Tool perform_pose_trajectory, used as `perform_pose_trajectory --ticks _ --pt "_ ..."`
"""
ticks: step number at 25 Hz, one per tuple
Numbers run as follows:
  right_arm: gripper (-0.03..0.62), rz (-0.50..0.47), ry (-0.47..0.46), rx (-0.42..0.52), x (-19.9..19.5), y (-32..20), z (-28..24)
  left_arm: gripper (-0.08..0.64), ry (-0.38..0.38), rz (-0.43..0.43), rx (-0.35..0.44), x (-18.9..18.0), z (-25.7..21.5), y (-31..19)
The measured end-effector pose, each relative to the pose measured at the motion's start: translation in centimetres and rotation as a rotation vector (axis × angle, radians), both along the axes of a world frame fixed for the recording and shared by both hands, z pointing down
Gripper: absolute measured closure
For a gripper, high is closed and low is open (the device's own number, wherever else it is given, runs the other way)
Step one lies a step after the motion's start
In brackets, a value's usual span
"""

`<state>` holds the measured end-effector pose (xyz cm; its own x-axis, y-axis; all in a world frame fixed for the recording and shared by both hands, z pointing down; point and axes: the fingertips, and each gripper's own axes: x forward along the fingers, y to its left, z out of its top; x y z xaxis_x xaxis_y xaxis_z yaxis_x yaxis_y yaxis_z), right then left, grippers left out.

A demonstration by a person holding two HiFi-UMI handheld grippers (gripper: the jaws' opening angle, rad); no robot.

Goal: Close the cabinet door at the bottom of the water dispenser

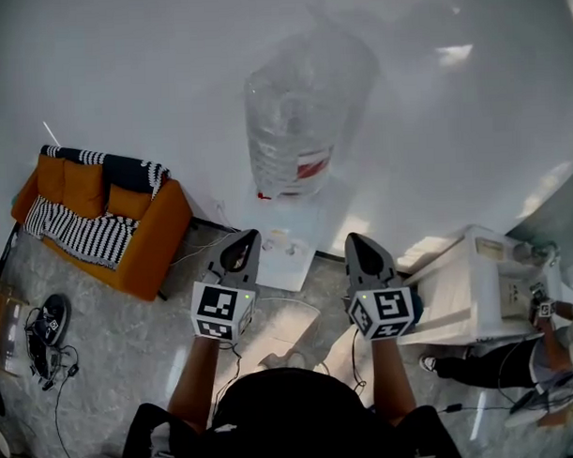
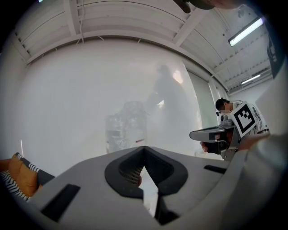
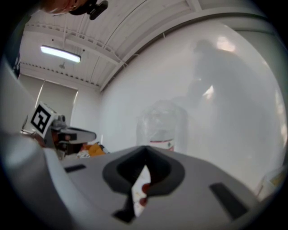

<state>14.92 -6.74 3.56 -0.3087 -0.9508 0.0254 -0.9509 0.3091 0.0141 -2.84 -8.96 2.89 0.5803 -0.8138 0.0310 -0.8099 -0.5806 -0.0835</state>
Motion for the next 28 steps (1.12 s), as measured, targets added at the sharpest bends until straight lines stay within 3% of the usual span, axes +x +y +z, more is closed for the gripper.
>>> perform_pose_trajectory --ticks 28 --pt "0.558 -0.033 0.028 0.024 -2.2 0.9 -0.3 0.549 0.022 0.015 -0.002 0.5 -0.4 1.7"
